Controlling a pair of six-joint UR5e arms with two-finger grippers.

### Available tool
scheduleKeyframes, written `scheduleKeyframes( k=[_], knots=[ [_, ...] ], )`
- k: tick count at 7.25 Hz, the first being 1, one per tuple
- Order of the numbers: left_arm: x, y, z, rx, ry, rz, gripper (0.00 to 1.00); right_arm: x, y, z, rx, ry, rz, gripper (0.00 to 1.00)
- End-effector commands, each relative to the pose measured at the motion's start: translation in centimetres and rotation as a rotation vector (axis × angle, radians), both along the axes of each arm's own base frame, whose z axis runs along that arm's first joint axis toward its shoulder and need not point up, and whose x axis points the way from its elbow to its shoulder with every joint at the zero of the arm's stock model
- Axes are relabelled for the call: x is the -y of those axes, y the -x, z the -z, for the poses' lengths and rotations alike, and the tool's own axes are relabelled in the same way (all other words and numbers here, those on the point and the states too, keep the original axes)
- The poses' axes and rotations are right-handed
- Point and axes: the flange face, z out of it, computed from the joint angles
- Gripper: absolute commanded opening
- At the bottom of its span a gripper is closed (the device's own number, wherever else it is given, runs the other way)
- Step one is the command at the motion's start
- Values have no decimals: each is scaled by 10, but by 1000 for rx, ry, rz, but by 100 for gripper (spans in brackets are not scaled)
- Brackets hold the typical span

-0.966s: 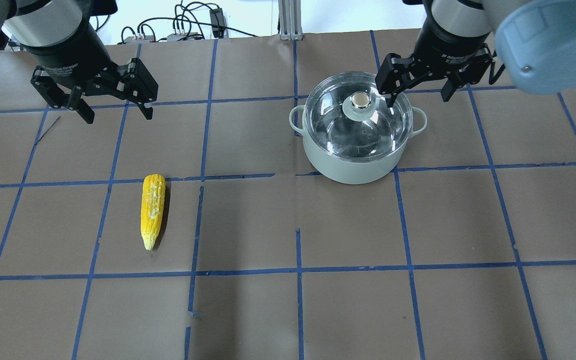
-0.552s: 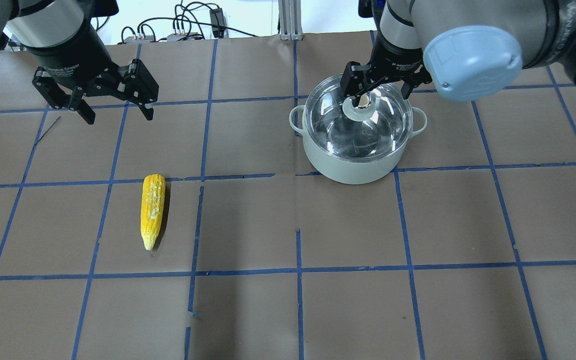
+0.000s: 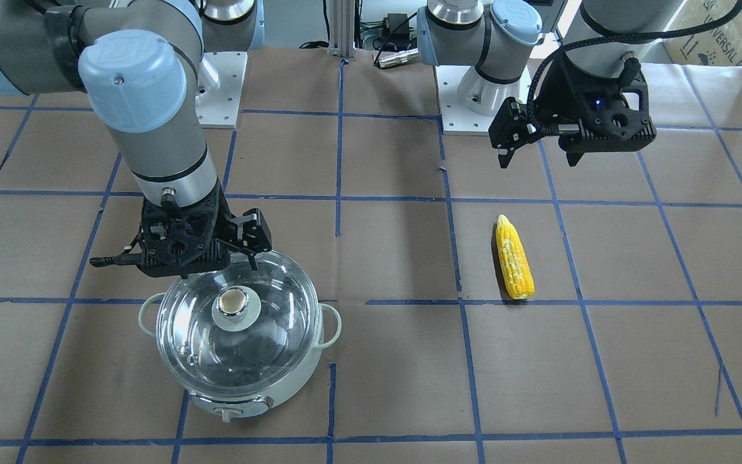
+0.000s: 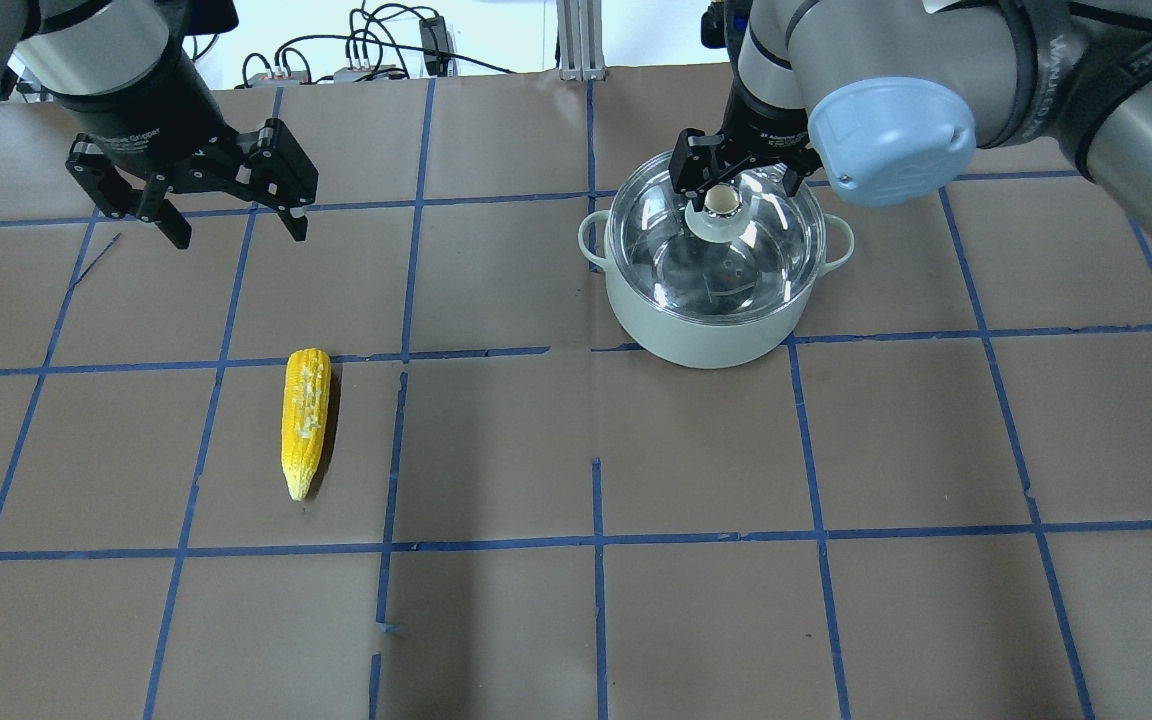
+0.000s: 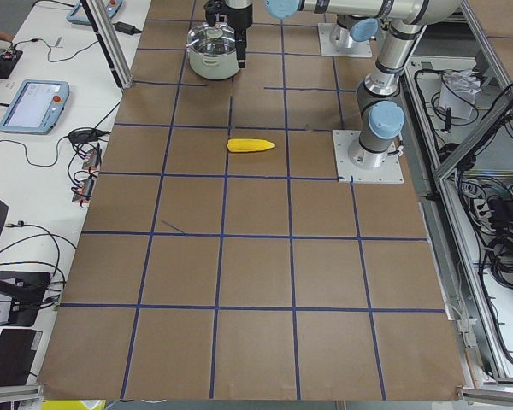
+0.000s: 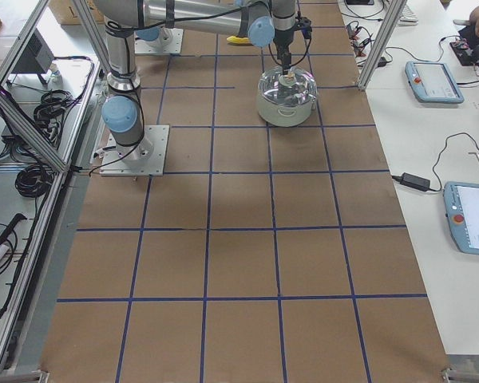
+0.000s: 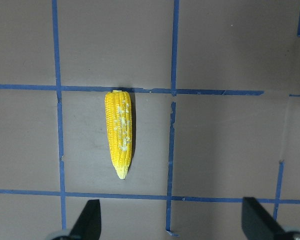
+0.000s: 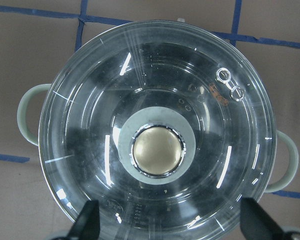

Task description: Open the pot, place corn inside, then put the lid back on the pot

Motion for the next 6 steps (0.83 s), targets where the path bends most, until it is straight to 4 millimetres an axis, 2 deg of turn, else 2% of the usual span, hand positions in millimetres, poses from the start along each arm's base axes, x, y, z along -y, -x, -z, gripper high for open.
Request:
scheduleKeyframes(
  k=[1, 3, 6],
  knots=[
    [1, 1, 2, 0, -3, 1, 100, 8, -2, 3, 1, 2, 2, 100],
    [3, 0, 3, 0, -5, 0, 100, 28, -3, -4, -2, 13, 5, 100],
    [3, 0, 3, 0, -5, 1, 100, 35, -5, 15, -2, -14, 12, 100]
  ],
)
